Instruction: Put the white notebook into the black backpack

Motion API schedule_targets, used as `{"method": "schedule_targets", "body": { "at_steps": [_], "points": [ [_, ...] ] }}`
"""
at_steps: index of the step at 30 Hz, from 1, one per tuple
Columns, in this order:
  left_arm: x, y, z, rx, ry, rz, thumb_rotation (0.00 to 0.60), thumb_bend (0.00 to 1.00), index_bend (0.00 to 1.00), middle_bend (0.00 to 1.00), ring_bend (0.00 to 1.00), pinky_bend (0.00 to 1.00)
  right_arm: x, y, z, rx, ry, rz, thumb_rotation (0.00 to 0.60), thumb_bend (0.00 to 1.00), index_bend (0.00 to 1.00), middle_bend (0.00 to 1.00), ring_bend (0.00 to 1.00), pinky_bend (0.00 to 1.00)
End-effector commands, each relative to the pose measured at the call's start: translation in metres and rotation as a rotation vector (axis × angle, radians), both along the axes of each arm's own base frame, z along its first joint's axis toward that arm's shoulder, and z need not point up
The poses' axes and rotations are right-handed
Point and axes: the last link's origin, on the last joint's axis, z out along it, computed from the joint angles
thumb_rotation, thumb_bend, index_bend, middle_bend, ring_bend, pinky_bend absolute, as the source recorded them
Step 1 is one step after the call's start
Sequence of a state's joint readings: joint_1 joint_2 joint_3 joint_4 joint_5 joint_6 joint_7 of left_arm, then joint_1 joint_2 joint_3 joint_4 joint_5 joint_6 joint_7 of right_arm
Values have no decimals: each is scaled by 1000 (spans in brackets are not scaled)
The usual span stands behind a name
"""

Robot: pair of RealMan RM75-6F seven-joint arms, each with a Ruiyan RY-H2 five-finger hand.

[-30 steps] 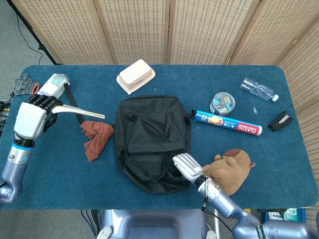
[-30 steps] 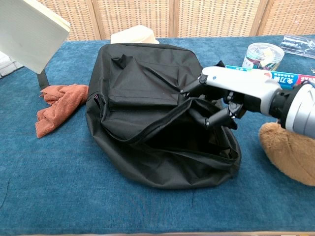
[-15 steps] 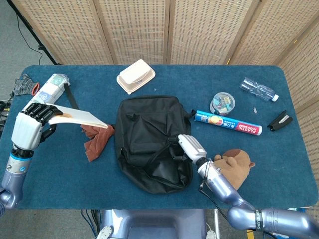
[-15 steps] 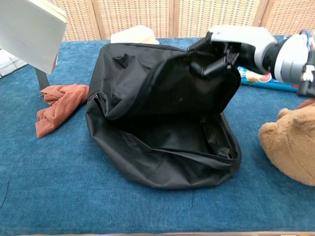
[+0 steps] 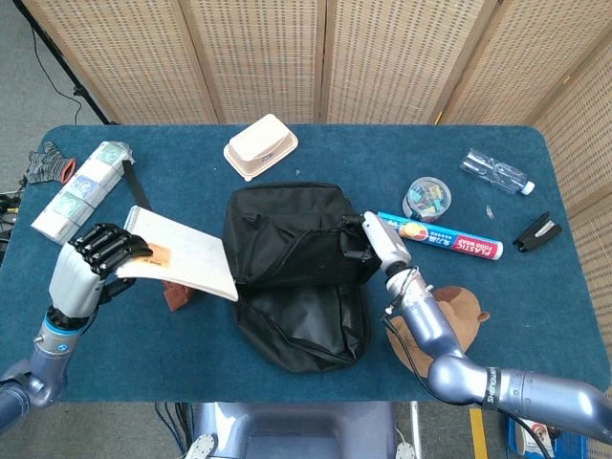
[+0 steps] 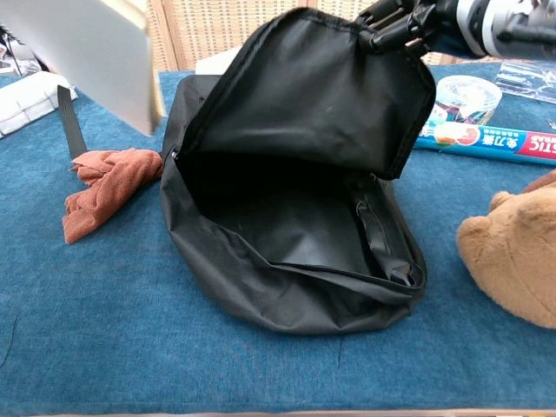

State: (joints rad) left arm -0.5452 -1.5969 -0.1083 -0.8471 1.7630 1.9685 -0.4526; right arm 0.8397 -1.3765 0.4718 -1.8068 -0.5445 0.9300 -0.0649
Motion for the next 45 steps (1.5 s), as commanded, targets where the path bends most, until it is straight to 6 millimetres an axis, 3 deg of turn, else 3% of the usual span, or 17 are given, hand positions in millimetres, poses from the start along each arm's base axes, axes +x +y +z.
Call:
{"method": "schedule_targets", "body": {
  "at_steps": [1, 12, 23, 32, 45],
  "points": [
    [23, -11, -11, -47, -59, -96, 600, 712, 745, 608, 511, 497, 9, -11, 11, -13, -20, -46, 600, 675, 559, 461, 339, 468],
    [55, -29, -16, -89, -180, -225, 600, 711, 762, 620, 522, 509, 10, -18, 12, -4, 6, -77, 600, 681, 560, 462, 339, 468],
    [62, -45, -5, -95, -223, -276, 600, 711, 767, 626, 524, 509, 11, -26, 8, -3, 13, -105, 600, 685, 562, 462, 339, 468],
    [77, -52, -11, -130, -267, -317, 600, 711, 767, 626, 524, 509, 11, -29, 3, 2, 30, -123, 600, 686, 563, 462, 339, 468],
    [115, -63, -69, -234, -308, -380, 600, 710, 767, 626, 524, 509, 11, -27, 4, 31, 34, -119, 600, 687, 564, 462, 339, 468]
  ]
}}
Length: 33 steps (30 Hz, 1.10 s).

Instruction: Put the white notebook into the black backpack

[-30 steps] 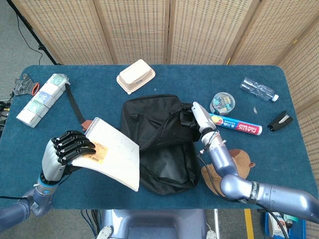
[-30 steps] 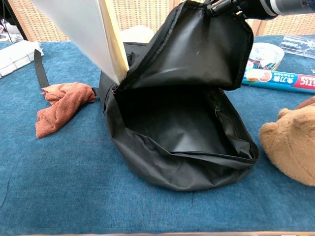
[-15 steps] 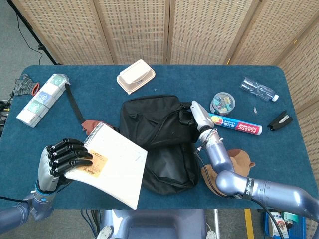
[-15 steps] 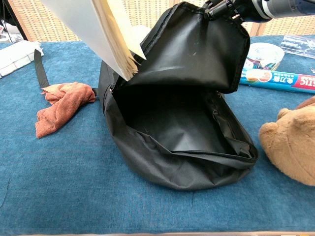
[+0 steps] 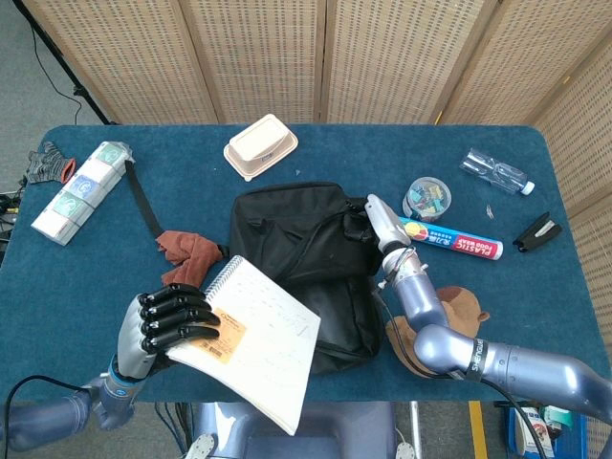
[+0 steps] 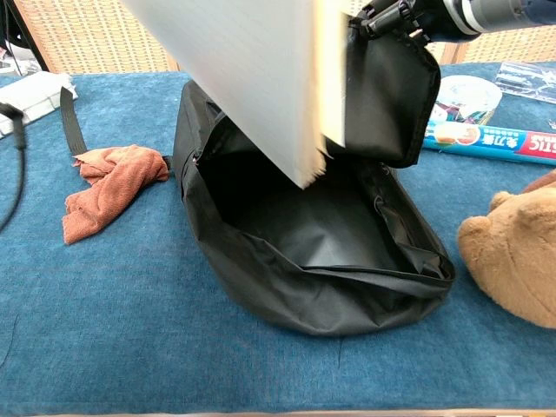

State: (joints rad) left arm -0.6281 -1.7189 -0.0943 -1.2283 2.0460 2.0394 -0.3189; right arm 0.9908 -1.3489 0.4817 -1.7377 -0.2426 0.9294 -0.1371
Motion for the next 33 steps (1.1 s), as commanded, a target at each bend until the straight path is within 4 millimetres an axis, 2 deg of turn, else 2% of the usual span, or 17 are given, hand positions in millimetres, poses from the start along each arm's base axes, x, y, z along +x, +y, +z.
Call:
{"method": "schedule_targets", "body": {
  "at_steps": [1, 17, 25, 33],
  "points": [
    [10, -2, -19, -8, 2, -21, 600, 710, 767, 626, 524, 509, -2, 0, 0, 6, 7, 1, 600, 687, 564, 462, 339, 468],
    [16, -9, -59, -27, 20, -64, 600, 710, 767, 626, 526, 509, -5, 1, 5, 24, -2, 3, 600, 687, 566, 464, 339, 468],
    [7, 0, -89, -12, 116, -40, 600, 709, 767, 626, 525, 509, -1, 6, 10, 32, -2, 18, 600, 687, 569, 466, 339, 468],
    [0, 12, -102, -19, 148, -5, 600, 706, 767, 626, 526, 509, 4, 10, 12, 45, -3, 30, 600, 688, 572, 468, 341, 468]
  ]
}}
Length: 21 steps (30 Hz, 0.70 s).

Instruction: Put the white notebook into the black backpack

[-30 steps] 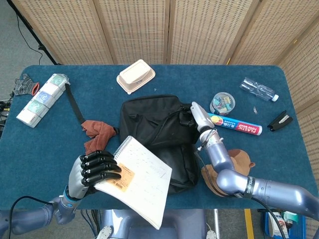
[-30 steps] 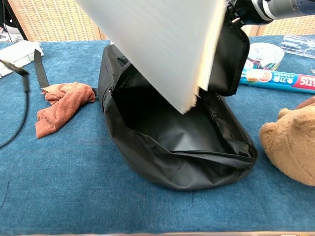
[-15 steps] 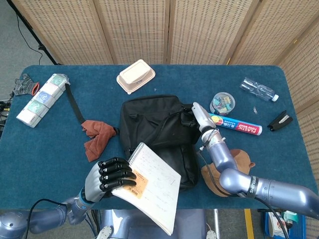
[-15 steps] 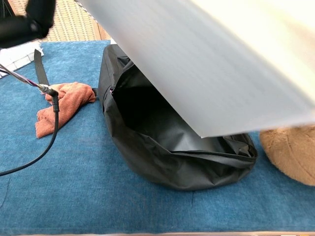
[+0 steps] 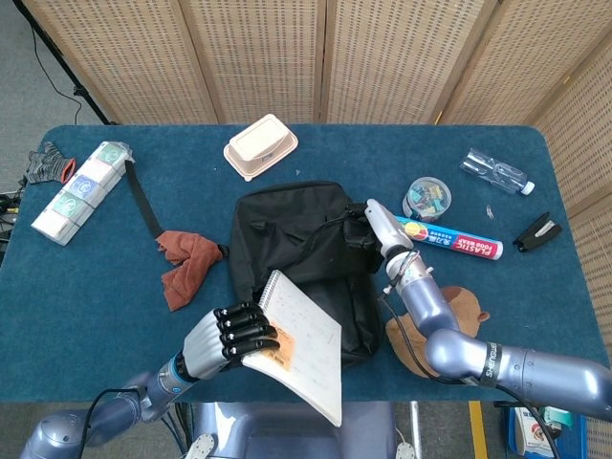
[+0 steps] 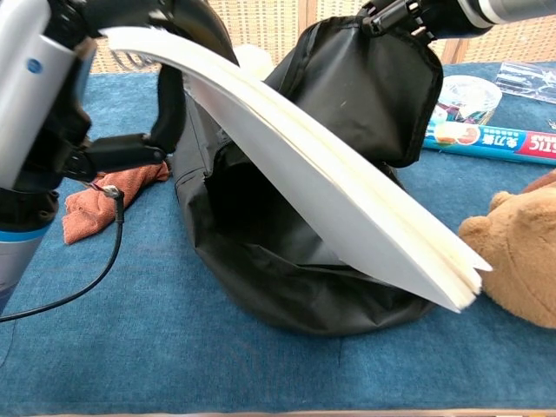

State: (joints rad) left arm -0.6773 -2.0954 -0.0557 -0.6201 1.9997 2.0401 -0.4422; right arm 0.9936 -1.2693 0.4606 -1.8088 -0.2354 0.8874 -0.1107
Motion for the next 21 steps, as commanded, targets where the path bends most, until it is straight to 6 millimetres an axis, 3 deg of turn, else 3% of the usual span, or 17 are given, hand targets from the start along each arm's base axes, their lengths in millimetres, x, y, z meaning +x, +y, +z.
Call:
{"method": "schedule_targets", "body": {
  "at_steps": [1, 8, 12, 21],
  "points": [
    [0, 5, -5, -14, -19, 17, 600, 706, 768, 626, 526, 509, 1, 1, 1, 4, -5, 1, 600, 688, 572, 468, 341, 468],
    [1, 6, -3, -57, -120, 25, 600, 704, 769, 626, 526, 509, 3, 0, 4, 2, -29, -4, 600, 688, 573, 470, 344, 468],
    [12, 2, -5, -88, -172, 9, 600, 703, 769, 626, 526, 509, 4, -1, 5, 2, -49, -12, 600, 689, 574, 471, 344, 468],
    [23, -5, -11, -116, -188, 4, 600, 703, 769, 626, 525, 509, 2, -1, 6, 2, -59, -15, 600, 690, 574, 471, 345, 468]
  ]
}}
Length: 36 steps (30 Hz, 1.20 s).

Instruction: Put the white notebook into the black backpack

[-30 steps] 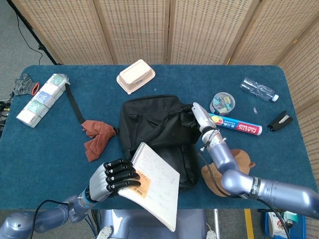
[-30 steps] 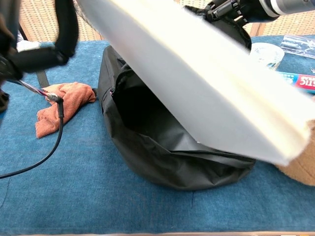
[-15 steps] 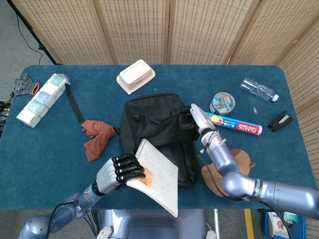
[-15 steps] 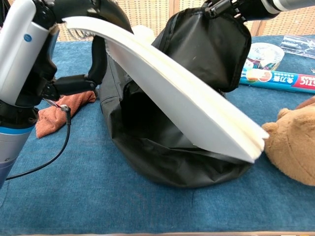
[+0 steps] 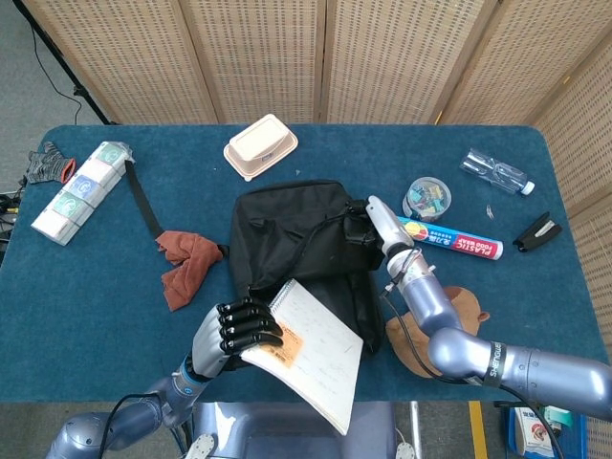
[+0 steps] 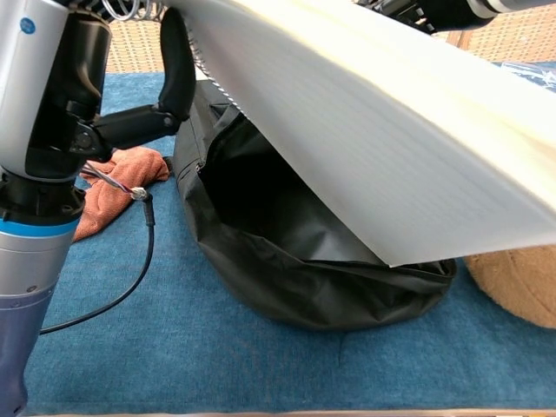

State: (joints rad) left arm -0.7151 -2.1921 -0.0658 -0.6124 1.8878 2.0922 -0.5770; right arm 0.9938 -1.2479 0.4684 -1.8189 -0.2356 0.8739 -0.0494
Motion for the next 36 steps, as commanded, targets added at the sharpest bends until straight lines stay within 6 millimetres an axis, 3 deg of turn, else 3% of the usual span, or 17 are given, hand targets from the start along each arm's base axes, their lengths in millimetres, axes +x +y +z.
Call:
{"method": "schedule_targets", "body": {
  "at_steps": [1, 8, 15, 27, 36],
  "points": [
    [2, 0, -2, -3, 5, 2, 600, 703, 769, 626, 525, 509, 0, 0, 0, 3, -5, -1, 600, 689, 574, 471, 345, 468],
    [3, 9, -9, 7, 53, 38, 600, 703, 769, 626, 526, 509, 1, 3, 3, 16, -25, 3, 600, 691, 577, 474, 346, 469],
    [-9, 29, -11, 93, 178, 90, 600, 702, 770, 626, 526, 509, 0, 9, 16, 16, -29, 21, 600, 700, 581, 477, 347, 470],
    [-26, 38, -16, 234, 408, 74, 600, 701, 778, 627, 526, 509, 0, 25, 17, 82, -30, 35, 600, 727, 582, 479, 348, 474],
    [-36, 39, -29, 210, 525, 102, 600, 699, 778, 627, 530, 511, 6, 36, 14, 143, -15, 59, 600, 731, 583, 481, 349, 475]
  ]
}}
